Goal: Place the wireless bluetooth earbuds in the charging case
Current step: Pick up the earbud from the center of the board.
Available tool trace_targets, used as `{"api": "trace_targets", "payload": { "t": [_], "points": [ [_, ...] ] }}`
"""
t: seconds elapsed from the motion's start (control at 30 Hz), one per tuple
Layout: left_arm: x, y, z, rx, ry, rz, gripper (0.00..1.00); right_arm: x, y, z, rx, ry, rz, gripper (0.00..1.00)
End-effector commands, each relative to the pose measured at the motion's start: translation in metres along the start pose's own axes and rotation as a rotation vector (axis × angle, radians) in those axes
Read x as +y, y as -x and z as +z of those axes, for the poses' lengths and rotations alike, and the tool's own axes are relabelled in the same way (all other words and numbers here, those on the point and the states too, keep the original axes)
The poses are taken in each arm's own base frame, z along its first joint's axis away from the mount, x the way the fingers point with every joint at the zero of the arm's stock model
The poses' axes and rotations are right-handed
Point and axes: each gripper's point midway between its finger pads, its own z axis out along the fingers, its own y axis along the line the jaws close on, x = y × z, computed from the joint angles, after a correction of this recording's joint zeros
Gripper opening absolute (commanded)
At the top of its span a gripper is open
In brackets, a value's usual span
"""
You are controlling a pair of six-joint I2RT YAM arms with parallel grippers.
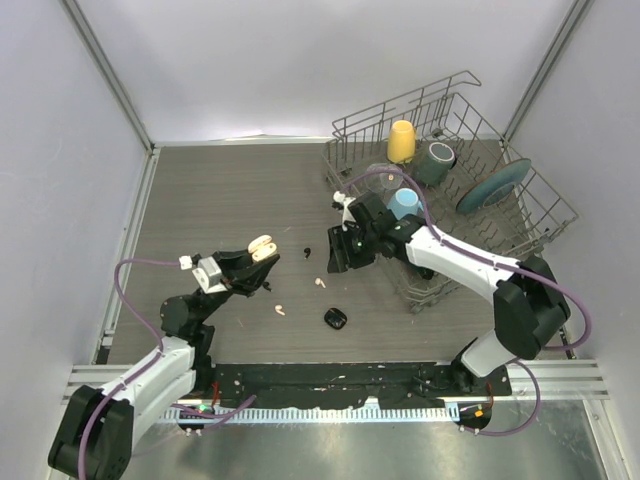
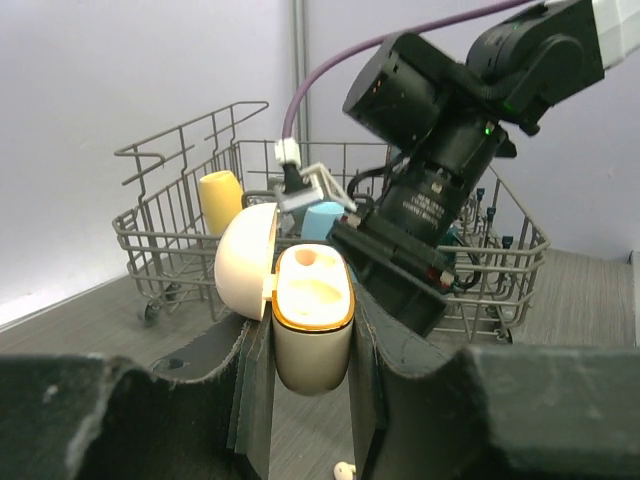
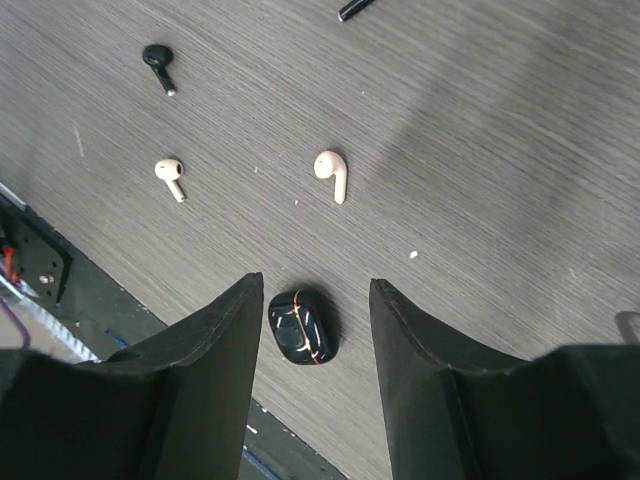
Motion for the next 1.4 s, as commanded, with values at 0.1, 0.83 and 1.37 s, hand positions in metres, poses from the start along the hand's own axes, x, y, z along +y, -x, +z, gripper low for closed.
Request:
{"api": "trace_targets", "payload": {
  "t": [0.1,0.83,1.37],
  "points": [
    [-0.008,0.008,-0.021,-0.086,0.021,0.005,0.00,0.004,0.004,0.021,-0.014,-0.056,-0.120,0.52],
    [-0.006,0.008,-0.016,-0.046,0.019,0.026,0.00,0.005,0.016,0.040,-0.156,-0.102,-0.191,0.52],
    [0.000,0.004,-0.009,-0.008,0.036,-0.017,0.00,0.009,0.005,0.067,-0.093,-0.079,-0.256,0.44]
  ]
}}
